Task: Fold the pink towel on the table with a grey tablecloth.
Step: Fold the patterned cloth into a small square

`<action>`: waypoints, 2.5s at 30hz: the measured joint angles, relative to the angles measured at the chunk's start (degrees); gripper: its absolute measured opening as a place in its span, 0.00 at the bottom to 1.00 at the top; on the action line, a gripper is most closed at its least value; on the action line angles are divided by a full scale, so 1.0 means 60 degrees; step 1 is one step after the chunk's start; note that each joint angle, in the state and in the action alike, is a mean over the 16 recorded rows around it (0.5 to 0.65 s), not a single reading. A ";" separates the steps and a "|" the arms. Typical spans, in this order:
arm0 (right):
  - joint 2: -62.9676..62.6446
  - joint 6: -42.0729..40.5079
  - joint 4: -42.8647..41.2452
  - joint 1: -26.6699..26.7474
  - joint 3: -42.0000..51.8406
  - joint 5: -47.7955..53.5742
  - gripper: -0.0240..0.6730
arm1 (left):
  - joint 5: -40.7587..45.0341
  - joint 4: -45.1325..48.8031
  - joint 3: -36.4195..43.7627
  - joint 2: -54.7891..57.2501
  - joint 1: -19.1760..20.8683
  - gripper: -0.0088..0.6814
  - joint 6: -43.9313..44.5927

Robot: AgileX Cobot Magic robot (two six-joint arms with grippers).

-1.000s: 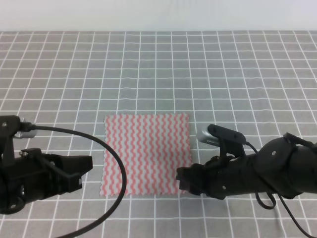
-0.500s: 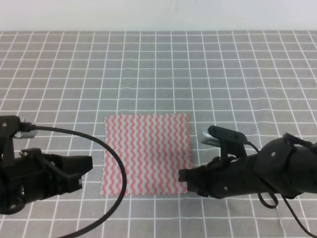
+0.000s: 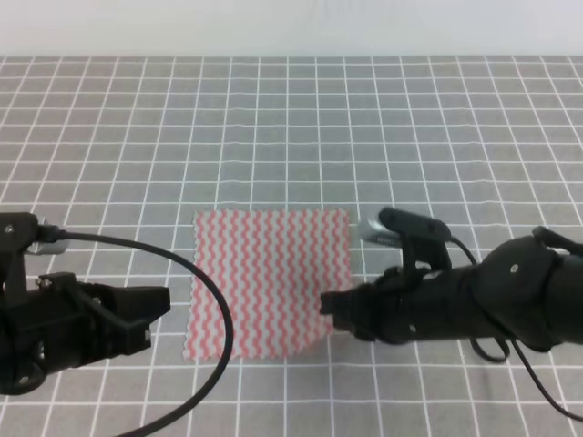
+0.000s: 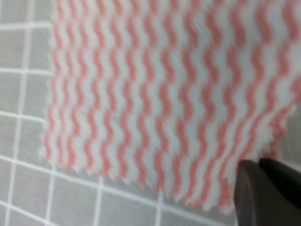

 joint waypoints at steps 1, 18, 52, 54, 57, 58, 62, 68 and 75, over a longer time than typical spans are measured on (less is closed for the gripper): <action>-0.0020 -0.0001 -0.0015 0.0001 -0.0039 -0.0062 0.01 | 0.0013 0.0003 0.0000 0.0000 -0.0001 0.01 0.0099; 0.0193 -0.0122 -0.0120 0.0006 -0.0835 -0.0977 0.01 | -0.0553 0.0013 -0.0001 0.0409 -0.1475 0.04 0.3228; 0.0338 -0.0292 -0.0098 0.0010 -0.0985 -0.1377 0.01 | -0.2173 -0.1121 -0.0394 0.3656 -0.2175 0.64 1.0645; 0.0348 -0.0313 -0.0097 0.0013 -0.0985 -0.1378 0.01 | -0.2265 -0.1179 -0.0396 0.3810 -0.2175 0.63 1.0808; 0.0348 -0.0347 -0.0097 0.0013 -0.0985 -0.1378 0.01 | -0.2442 -0.1263 -0.0400 0.3998 -0.2175 0.60 1.0957; 0.0338 -0.0359 -0.0097 0.0010 -0.0985 -0.1378 0.01 | -0.2496 -0.1285 -0.0403 0.4050 -0.2175 0.59 1.0990; 0.0338 -0.0408 -0.0092 0.0010 -0.0985 -0.1375 0.01 | -0.2648 -0.1302 -0.0434 0.4230 -0.2175 0.54 1.1057; 0.0338 -0.0464 -0.0091 0.0010 -0.0984 -0.1367 0.01 | -0.2765 -0.1318 -0.0532 0.4424 -0.2175 0.46 1.1126; 0.0328 -0.0477 -0.0091 0.0008 -0.0980 -0.1335 0.01 | -0.2876 -0.1328 -0.0652 0.4565 -0.2175 0.35 1.1174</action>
